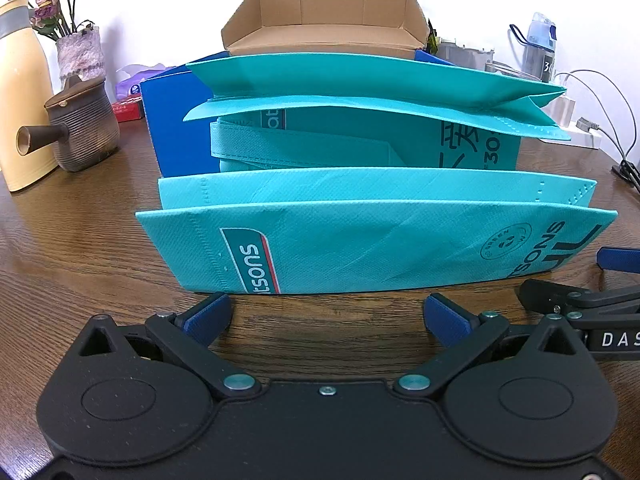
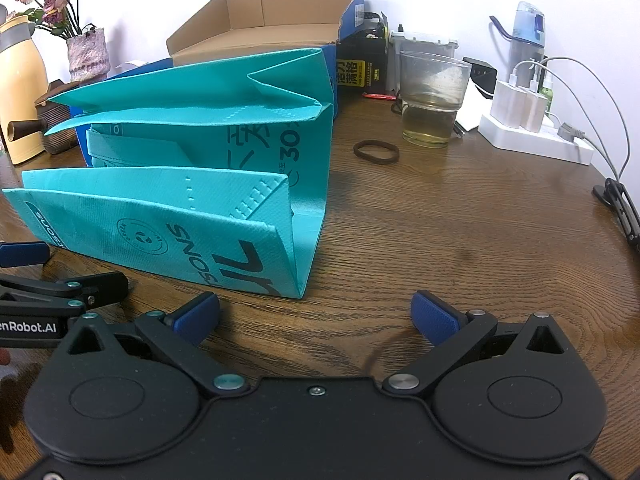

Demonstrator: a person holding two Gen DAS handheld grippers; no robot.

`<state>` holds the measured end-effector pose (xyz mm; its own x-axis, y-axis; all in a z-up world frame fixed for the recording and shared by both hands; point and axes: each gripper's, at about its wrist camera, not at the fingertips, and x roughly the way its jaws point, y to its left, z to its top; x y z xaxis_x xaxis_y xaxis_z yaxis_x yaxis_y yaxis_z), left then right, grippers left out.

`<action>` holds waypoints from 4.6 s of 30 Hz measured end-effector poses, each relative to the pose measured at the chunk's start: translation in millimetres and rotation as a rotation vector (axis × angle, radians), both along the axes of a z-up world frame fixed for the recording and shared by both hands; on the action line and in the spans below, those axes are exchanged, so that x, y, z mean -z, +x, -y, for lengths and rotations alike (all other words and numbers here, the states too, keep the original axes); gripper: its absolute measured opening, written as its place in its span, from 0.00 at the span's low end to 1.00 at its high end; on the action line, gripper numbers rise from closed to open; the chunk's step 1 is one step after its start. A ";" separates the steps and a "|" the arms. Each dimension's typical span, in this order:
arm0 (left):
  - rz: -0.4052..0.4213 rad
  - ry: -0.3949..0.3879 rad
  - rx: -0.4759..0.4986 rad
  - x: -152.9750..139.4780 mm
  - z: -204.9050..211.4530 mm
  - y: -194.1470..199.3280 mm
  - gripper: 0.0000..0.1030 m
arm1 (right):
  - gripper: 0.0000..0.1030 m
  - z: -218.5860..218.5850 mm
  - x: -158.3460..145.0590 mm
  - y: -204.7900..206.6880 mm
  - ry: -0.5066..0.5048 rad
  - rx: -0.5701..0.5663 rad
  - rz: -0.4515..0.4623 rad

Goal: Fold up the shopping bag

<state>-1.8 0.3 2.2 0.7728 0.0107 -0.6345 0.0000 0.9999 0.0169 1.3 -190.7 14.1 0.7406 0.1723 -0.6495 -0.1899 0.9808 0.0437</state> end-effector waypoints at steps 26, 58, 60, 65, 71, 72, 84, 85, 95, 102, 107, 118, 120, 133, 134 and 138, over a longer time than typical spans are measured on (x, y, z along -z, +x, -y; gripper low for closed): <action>0.172 -0.341 0.243 -15.3 -85.5 11.2 0.79 | 0.37 69.7 -18.3 26.4 0.423 -0.407 0.027; 0.284 0.086 0.126 -22.5 -1.6 -185.8 0.70 | 0.29 74.2 -14.6 -153.8 0.046 -0.302 0.161; 0.350 0.071 0.058 -31.1 -9.7 -191.5 0.70 | 0.29 72.4 -13.6 -157.5 0.051 -0.316 0.169; 0.301 0.068 0.160 -16.7 15.3 -179.5 0.71 | 0.29 71.3 -13.1 -173.7 0.082 -0.349 0.176; 0.273 0.088 0.157 20.8 18.8 -176.5 0.75 | 0.46 73.2 -9.3 -191.2 0.060 -0.278 0.253; 0.291 0.098 0.164 23.0 17.9 -177.4 0.76 | 0.47 74.7 -11.2 -195.6 0.023 -0.255 0.282; 0.292 0.080 0.188 19.7 13.6 -178.5 0.79 | 0.24 60.9 -4.7 -192.8 -0.033 -0.303 0.336; 0.293 0.076 0.190 19.6 12.9 -179.6 0.79 | 0.24 64.4 -1.7 -191.1 0.004 -0.296 0.323; 0.426 0.036 0.348 5.9 -6.4 -211.4 1.00 | 0.25 83.1 1.4 -185.5 0.132 -0.283 0.277; 0.344 0.052 0.458 25.0 3.4 -207.8 1.00 | 0.26 84.0 -1.6 -181.3 0.152 -0.303 0.250; 0.333 0.075 0.513 24.4 4.6 -205.6 1.00 | 0.26 90.6 -4.3 -172.4 0.177 -0.344 0.214; 0.256 -0.033 0.549 24.9 -4.9 -194.9 1.00 | 0.27 95.5 -2.8 -171.0 0.222 -0.383 0.172; 0.250 -0.042 0.570 25.0 -8.4 -196.9 1.00 | 0.27 100.4 1.1 -177.3 0.238 -0.408 0.193; 0.248 0.141 0.671 32.4 -2.3 -214.0 1.00 | 0.59 112.1 7.1 -210.1 0.236 -0.625 0.269; 0.241 0.136 0.672 31.0 -3.5 -212.7 1.00 | 0.61 111.3 5.8 -212.7 0.229 -0.646 0.265; 0.239 0.113 0.631 30.5 -4.0 -207.4 1.00 | 0.67 103.0 0.5 -222.3 0.160 -0.688 0.274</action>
<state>-209.3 4.3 -28.3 0.7715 -0.4320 -0.4671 0.5658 0.8015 0.1934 -221.0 -293.6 13.6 0.5630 0.7309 -0.3859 -0.7816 0.6226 0.0389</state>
